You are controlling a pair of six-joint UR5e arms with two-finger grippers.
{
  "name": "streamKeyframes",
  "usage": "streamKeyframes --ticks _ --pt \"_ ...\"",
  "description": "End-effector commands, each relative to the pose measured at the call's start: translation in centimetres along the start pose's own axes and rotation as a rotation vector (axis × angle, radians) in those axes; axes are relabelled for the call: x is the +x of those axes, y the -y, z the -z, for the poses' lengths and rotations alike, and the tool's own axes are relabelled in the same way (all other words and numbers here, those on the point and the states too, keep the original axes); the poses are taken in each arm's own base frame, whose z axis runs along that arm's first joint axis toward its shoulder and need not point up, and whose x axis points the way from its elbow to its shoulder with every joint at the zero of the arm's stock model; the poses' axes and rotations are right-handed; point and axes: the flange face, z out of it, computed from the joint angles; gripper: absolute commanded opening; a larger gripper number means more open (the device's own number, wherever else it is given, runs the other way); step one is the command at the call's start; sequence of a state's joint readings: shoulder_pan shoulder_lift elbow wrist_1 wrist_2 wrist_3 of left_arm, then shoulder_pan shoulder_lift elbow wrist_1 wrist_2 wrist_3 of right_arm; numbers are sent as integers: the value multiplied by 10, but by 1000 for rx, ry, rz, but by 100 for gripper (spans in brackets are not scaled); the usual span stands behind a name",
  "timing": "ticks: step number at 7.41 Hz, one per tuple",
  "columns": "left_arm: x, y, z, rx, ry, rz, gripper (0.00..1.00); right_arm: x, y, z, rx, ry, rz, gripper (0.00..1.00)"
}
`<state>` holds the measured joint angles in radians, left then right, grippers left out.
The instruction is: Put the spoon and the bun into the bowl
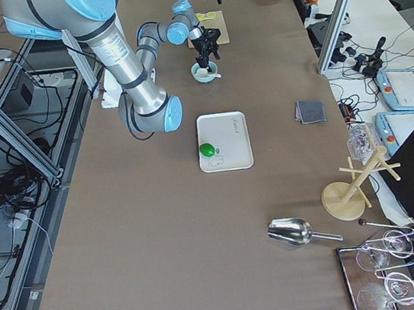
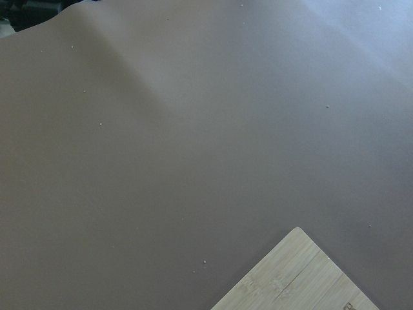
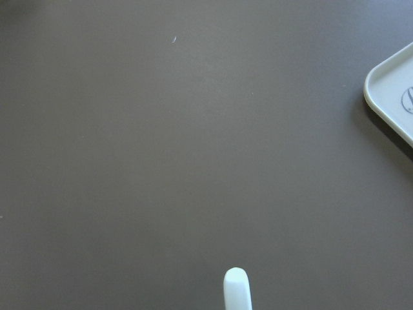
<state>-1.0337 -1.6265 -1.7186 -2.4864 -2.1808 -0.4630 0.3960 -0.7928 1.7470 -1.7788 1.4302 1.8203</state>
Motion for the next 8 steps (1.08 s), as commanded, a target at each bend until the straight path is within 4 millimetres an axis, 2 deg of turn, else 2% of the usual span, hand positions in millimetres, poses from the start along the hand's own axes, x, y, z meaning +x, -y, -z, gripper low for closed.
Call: streamKeyframes --ticks 1,2,3,4,5,6,7,8 --pt "-20 -3 8 -43 43 56 97 65 99 6 -58 -13 185 100" --pt "-54 -6 32 -105 65 158 97 100 161 -13 -67 -71 302 100" --pt "-82 -6 60 -146 50 138 97 142 221 -24 -108 -118 399 100" --pt "-117 -11 94 -187 64 79 98 184 270 -28 -166 -135 494 100" --pt "-141 -61 113 -246 89 81 98 226 308 -32 -212 -140 595 100" --pt "-166 -128 113 -323 116 186 98 276 341 -35 -250 -103 670 100" --pt "-181 -135 144 -276 158 215 98 328 369 -36 -294 -68 733 100" --pt "-184 -140 142 -296 157 240 98 376 390 -39 -335 -64 788 100"
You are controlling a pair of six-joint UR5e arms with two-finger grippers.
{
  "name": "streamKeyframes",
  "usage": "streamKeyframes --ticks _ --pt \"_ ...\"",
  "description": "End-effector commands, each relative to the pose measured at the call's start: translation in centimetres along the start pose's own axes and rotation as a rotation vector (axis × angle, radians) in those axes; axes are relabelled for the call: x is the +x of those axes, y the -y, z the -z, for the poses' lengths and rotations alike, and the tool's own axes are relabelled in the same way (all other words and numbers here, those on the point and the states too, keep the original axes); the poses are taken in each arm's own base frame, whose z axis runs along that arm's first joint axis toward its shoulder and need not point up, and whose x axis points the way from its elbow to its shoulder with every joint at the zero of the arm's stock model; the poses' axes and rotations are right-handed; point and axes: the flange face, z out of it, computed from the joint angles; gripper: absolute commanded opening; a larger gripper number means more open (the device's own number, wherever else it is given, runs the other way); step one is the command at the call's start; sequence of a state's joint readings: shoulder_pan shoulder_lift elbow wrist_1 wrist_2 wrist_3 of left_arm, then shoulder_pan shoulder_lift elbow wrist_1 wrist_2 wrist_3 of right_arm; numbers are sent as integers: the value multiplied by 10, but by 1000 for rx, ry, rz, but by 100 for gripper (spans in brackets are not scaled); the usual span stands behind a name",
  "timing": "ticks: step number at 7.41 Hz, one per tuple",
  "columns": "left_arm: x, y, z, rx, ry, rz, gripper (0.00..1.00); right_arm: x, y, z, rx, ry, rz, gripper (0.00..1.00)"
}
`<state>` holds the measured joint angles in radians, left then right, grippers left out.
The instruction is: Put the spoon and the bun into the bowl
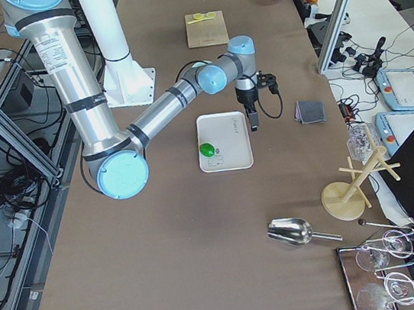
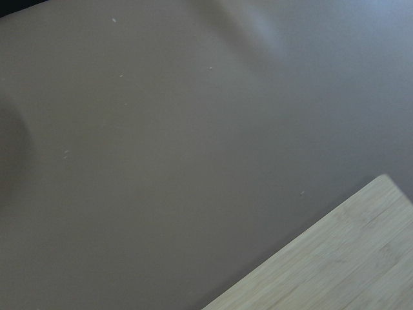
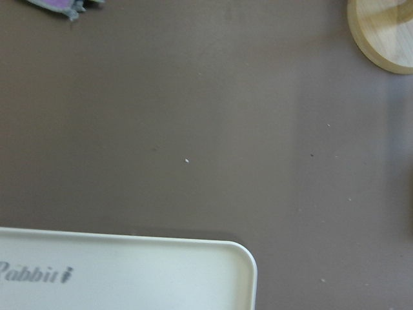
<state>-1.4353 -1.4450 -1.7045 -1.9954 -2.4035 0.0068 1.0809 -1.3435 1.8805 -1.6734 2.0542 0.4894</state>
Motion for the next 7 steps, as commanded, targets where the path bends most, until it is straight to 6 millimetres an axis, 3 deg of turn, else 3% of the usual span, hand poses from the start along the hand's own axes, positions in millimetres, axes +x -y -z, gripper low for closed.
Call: streamKeyframes --ticks 1,2,5,6,7 --pt "-15 -19 2 -71 8 92 98 115 -29 -9 -58 40 111 100" --pt "-18 -22 2 -154 1 99 98 157 -40 -13 -79 71 125 100" --pt "-27 -12 17 -282 -23 109 98 260 -101 -24 -116 83 76 100" --pt "-40 -20 3 -303 -37 145 98 285 -108 -29 -122 86 141 100" --pt "-42 -20 4 -299 -36 144 98 294 -120 -36 -139 88 137 100"
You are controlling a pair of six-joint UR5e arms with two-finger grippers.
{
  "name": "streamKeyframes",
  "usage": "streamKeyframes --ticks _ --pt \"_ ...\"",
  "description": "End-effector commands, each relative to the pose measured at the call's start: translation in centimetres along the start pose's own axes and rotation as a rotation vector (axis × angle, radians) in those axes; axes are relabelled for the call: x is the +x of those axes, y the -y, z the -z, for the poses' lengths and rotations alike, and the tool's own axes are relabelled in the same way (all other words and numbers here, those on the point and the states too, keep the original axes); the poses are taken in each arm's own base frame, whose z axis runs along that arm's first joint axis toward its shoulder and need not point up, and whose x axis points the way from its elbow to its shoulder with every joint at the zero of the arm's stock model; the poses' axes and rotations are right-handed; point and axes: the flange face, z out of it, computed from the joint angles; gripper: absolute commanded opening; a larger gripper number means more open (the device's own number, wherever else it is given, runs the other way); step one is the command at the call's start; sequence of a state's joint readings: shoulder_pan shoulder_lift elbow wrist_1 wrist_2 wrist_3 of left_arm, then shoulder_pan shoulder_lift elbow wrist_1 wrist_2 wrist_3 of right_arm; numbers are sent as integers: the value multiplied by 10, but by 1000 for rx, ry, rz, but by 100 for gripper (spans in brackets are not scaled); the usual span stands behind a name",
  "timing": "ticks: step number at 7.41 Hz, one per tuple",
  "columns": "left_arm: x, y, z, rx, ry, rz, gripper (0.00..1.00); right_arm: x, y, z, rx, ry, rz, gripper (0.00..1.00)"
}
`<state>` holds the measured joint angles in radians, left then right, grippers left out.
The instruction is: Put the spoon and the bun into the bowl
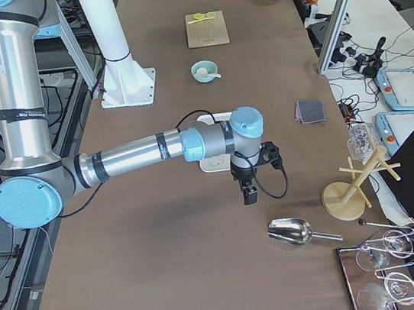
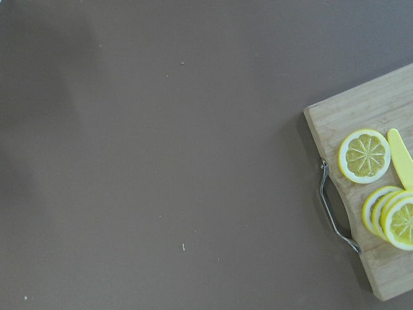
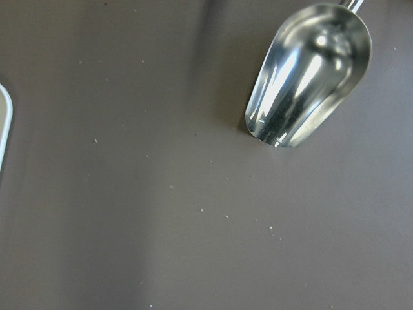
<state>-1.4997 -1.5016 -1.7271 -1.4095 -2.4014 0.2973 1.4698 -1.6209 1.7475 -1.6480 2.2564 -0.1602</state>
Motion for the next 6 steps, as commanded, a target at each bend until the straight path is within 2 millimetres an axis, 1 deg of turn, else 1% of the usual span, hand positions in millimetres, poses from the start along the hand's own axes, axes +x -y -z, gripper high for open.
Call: streamKeyframes --ticks 1,2,3,6 --pt "-3 2 3 1 5 -3 98 25 -30 -16 -34 8 -2 100" --pt "-1 5 6 15 10 -18 98 30 -40 -20 -43 10 -19 100" --pt "10 4 15 49 24 -57 98 32 -47 -22 -50 11 -27 100" --pt "10 3 16 55 26 -63 98 32 -47 -23 -51 11 -26 100"
